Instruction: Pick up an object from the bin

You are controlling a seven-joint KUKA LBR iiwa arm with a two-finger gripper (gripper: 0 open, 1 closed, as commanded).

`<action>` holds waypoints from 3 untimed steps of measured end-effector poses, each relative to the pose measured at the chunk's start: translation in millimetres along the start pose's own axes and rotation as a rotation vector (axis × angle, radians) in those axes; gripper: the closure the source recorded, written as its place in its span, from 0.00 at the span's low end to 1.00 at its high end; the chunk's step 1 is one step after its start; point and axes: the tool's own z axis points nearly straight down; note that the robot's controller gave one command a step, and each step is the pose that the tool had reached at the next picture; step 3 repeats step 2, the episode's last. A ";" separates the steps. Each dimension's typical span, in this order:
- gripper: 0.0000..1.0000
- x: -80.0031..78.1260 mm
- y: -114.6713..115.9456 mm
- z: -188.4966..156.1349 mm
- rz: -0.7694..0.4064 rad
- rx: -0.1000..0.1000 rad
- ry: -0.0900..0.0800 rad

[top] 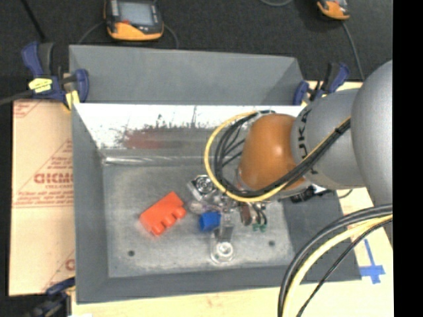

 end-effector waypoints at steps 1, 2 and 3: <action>1.00 -3.1 -0.3 -96.3 -0.003 -0.001 -0.004; 1.00 -4.7 -0.6 -106.9 -0.004 0.000 0.000; 1.00 -4.7 -0.6 -106.9 -0.004 0.000 0.000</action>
Offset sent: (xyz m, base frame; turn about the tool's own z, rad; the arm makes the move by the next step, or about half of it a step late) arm 0.0000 0.0001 0.0911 0.0000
